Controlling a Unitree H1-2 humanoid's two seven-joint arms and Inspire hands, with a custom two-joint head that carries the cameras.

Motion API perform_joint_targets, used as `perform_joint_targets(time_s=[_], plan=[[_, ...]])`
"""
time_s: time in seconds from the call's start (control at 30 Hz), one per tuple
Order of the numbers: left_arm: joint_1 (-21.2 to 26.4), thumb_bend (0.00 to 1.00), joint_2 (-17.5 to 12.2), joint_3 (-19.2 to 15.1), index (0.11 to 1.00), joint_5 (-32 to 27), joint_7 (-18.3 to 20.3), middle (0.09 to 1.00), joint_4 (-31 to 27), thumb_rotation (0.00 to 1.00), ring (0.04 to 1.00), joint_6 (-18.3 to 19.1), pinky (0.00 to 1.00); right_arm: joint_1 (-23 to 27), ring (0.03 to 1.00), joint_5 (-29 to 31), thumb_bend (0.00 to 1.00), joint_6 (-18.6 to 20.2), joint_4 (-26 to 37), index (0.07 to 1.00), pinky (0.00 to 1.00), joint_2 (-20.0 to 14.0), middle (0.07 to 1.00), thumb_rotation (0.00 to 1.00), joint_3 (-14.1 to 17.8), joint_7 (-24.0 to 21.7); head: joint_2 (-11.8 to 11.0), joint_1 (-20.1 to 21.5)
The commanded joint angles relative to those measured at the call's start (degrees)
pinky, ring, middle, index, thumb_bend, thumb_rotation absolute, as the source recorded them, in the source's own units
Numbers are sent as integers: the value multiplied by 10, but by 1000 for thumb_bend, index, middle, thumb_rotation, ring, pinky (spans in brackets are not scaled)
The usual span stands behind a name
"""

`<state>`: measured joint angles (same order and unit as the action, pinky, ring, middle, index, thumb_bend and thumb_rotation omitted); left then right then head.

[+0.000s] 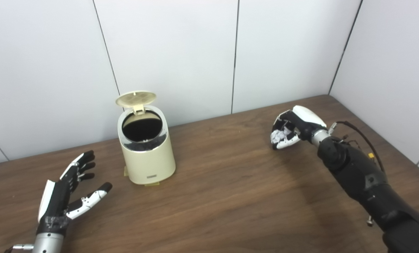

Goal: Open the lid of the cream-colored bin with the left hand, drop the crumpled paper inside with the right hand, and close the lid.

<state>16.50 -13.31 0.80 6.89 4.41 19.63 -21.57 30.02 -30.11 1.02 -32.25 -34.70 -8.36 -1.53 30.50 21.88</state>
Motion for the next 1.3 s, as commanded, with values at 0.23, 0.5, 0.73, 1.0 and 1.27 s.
perform_joint_targets(time_s=[0.23, 0.5, 0.73, 1.0, 1.27], plan=[[-27, 684, 0, 3, 912, 4, -5, 880, 12, 278, 840, -14, 760, 20, 526, -51, 528, -18, 12, 471, 525, -25, 511, 0, -5, 67, 1, -1], [-25, 692, 1, 4, 911, 5, -6, 877, 17, 268, 835, -18, 741, 14, 503, -52, 530, -10, 87, 485, 486, -25, 491, 0, -3, 40, -1, -13], [-25, 695, 2, 7, 915, 4, -2, 881, 14, 266, 839, -15, 743, 22, 563, -63, 530, 7, 220, 489, 569, -11, 485, 0, -9, -12, -2, -26], [-22, 707, 13, 14, 909, 7, -5, 886, 24, 268, 847, -19, 764, 49, 496, -99, 527, 27, 327, 511, 570, 23, 439, 2, -24, -57, -12, -73], [-21, 728, 29, 22, 914, 25, -23, 883, 29, 292, 828, -20, 739, 69, 458, -96, 528, 3, 370, 510, 436, 61, 420, 0, -29, -74, -23, -135]])
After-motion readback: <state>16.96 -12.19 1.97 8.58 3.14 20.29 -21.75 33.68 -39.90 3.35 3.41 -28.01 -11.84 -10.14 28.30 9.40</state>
